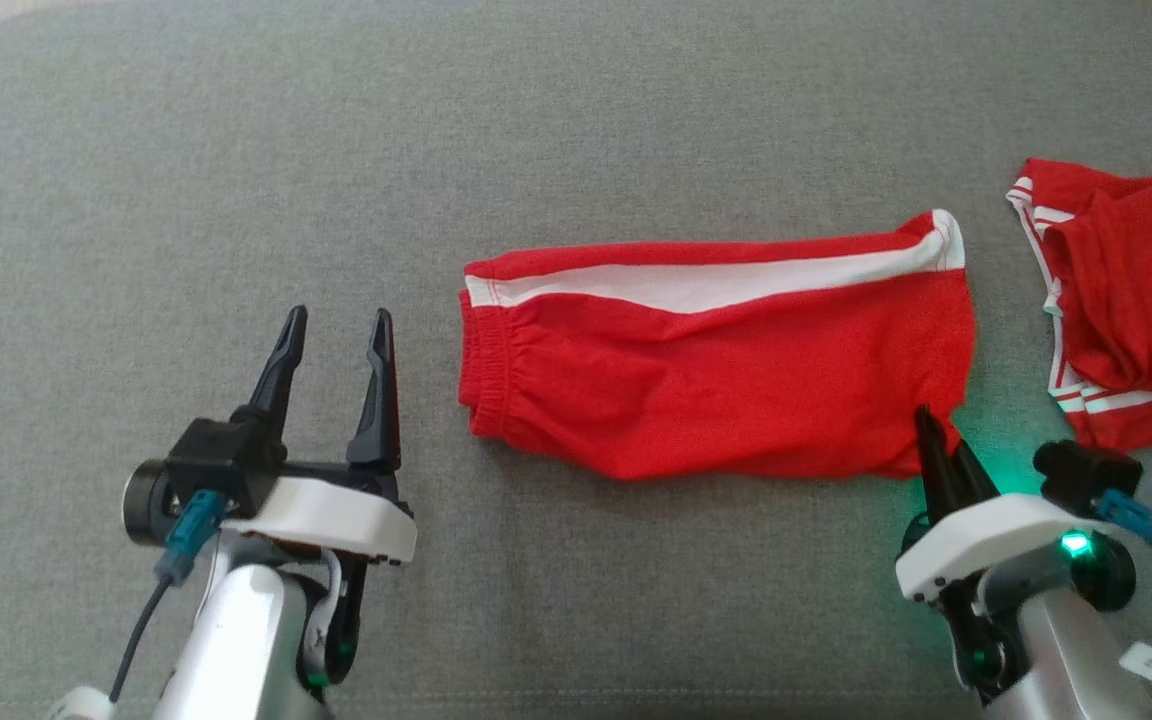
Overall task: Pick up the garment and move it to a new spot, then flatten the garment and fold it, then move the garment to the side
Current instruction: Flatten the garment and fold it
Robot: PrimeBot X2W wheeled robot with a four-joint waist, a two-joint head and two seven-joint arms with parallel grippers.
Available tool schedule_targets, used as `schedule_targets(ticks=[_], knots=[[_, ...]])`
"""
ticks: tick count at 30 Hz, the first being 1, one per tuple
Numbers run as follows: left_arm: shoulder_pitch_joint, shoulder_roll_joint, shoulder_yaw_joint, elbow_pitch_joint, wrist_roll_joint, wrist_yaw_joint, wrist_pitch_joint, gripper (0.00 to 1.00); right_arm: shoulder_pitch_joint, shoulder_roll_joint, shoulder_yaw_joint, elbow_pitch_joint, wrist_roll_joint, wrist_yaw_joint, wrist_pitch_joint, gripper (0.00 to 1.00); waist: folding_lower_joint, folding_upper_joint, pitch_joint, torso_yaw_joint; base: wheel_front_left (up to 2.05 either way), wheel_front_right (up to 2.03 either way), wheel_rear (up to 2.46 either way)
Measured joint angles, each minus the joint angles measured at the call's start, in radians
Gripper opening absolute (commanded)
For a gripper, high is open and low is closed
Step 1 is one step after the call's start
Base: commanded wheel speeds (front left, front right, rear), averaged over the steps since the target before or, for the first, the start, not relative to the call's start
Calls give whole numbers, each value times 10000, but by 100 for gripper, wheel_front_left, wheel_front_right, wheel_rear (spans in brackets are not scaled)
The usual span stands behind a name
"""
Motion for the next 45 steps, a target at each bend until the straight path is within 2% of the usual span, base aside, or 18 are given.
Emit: schedule_targets(ticks=[4,11,14,18,25,29,34,35,36,42,45], knots=[[61,2,2,10,0,-2,0,100,555,19,-90,-754,107,0,445,0,0,0,-81,-25,0,0,0],[62,2,-10,132,0,-12,0,100,587,25,165,-2144,-176,-2,980,0,0,0,-246,61,0,0,0],[63,0,-35,188,-4,-59,0,100,166,19,901,-2890,-230,-2,1381,0,0,0,-379,168,0,0,0],[69,-12,-136,280,-54,-82,0,100,-718,8,2447,-3262,-36,-2,1883,0,0,0,-527,416,0,0,0],[95,-65,-341,320,-224,-82,0,100,-1589,-19,5053,-2405,1438,-2,2038,0,0,0,-676,1067,0,0,0],[108,-73,-353,320,-267,-71,0,100,-1683,-42,5662,-1540,2090,-2,1726,0,0,0,-695,1461,0,0,0],[297,-81,-337,322,-265,-65,0,100,-2100,-79,6194,-727,2199,-2,1528,0,0,0,-645,1664,0,0,0],[305,-81,-334,324,-265,-54,0,100,-2173,-84,6263,-652,2203,-2,1432,41,0,0,-641,1654,0,0,0],[303,-82,-320,320,-265,-38,0,100,-2235,-105,6364,-640,2203,-2,1321,100,0,0,-637,1634,0,0,0],[304,-81,-249,293,-263,6,0,100,-2484,-127,6755,-1310,1908,-2,359,100,0,0,-630,1351,0,0,0],[304,-79,-211,268,-217,10,0,100,-2537,-119,6475,-1958,1741,-2,-123,100,0,0,-649,1142,0,0,0]])
